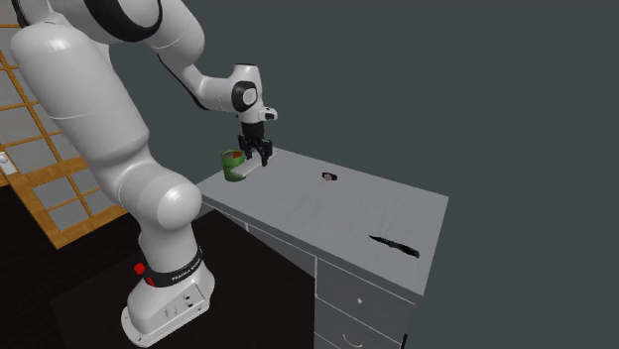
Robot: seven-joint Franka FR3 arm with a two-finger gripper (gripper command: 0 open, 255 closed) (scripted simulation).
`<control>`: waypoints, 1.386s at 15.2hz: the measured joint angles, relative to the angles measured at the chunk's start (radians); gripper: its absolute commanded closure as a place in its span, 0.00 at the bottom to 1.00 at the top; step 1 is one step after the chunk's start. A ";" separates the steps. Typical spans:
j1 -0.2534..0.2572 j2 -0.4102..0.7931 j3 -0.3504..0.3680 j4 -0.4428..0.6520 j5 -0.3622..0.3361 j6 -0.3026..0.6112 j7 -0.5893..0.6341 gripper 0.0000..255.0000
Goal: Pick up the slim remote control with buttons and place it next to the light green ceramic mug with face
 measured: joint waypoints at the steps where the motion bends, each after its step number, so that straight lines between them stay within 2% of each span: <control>1: 0.000 0.009 0.001 -0.004 -0.002 0.013 0.003 1.00; 13: -0.008 0.155 0.008 -0.046 -0.051 0.197 0.041 1.00; 21: -0.006 0.275 0.001 -0.051 -0.114 0.318 0.091 1.00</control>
